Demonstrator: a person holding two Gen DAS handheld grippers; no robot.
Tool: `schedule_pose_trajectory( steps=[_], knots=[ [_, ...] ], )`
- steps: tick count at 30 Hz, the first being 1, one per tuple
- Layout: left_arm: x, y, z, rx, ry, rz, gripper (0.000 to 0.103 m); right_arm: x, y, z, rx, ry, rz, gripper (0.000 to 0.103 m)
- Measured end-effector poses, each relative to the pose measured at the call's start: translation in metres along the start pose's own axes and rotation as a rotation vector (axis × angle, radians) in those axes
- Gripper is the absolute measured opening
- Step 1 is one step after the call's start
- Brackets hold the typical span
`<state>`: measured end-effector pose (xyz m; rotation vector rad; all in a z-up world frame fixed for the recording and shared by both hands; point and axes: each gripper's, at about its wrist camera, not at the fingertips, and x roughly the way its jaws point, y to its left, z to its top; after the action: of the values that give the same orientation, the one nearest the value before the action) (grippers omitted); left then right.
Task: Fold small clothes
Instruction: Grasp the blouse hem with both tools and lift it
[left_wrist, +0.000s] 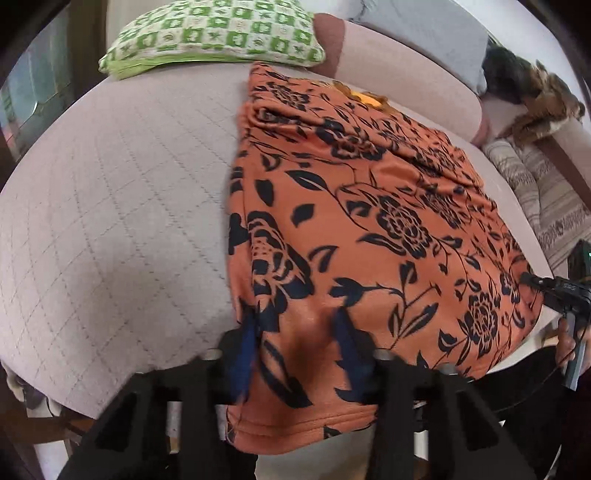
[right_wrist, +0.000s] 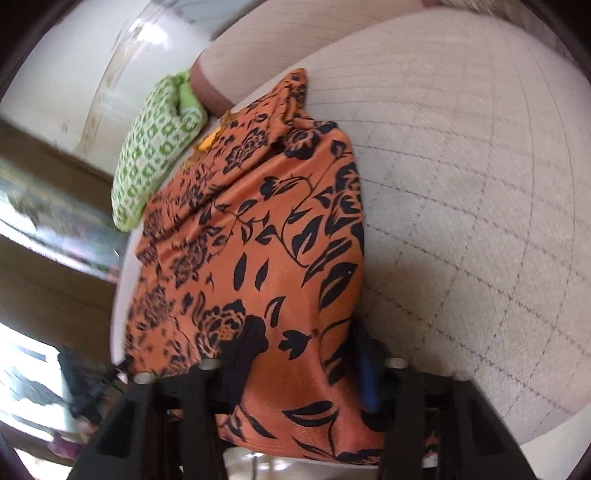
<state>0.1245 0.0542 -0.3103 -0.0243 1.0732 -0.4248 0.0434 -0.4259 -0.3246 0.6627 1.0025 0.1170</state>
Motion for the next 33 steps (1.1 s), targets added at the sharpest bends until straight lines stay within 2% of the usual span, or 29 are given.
schedule_pose_trajectory(
  steps=[3, 4, 8, 10, 13, 14, 16, 18, 23, 27, 31, 33],
  knots=[
    [0.000, 0.011, 0.001, -0.063, -0.001, -0.020, 0.017, 0.007, 0.009, -0.003, -0.051, 0.005, -0.057, 0.014],
    [0.000, 0.016, 0.002, -0.091, -0.001, -0.043, 0.015, 0.007, 0.010, -0.003, -0.058, 0.003, -0.057, 0.014],
    [0.001, 0.014, 0.001, -0.087, 0.006, -0.040, 0.018, 0.008, 0.004, -0.001, -0.027, 0.013, -0.032, 0.014],
    [0.001, 0.008, 0.001, -0.066, 0.005, -0.037, 0.030, 0.009, 0.000, 0.000, -0.014, 0.021, -0.018, 0.014],
    [0.002, -0.001, 0.000, -0.027, 0.001, 0.001, 0.031, 0.009, -0.001, 0.001, 0.004, 0.027, -0.010, 0.016],
    [0.002, -0.003, 0.000, -0.017, -0.003, 0.015, 0.030, 0.010, 0.000, 0.001, 0.007, 0.027, -0.008, 0.016],
    [0.003, -0.006, -0.001, -0.001, -0.008, 0.040, 0.015, 0.010, 0.001, 0.001, 0.002, 0.026, -0.006, 0.016],
    [0.002, -0.005, 0.000, -0.005, -0.013, 0.020, 0.009, 0.010, 0.006, -0.001, -0.033, 0.019, -0.020, 0.018],
    [-0.002, -0.008, 0.001, -0.007, -0.033, -0.048, 0.007, 0.007, 0.036, -0.009, -0.186, -0.023, -0.122, 0.011],
    [-0.011, -0.004, 0.006, -0.056, -0.070, -0.152, 0.007, -0.005, 0.045, -0.003, -0.176, -0.062, -0.044, 0.010],
    [-0.019, 0.003, 0.009, -0.105, -0.109, -0.226, 0.007, -0.014, 0.049, 0.012, -0.117, -0.070, 0.076, 0.010],
    [-0.023, 0.005, 0.010, -0.110, -0.129, -0.235, 0.007, -0.018, 0.052, 0.017, -0.095, -0.078, 0.121, 0.010]
  ],
)
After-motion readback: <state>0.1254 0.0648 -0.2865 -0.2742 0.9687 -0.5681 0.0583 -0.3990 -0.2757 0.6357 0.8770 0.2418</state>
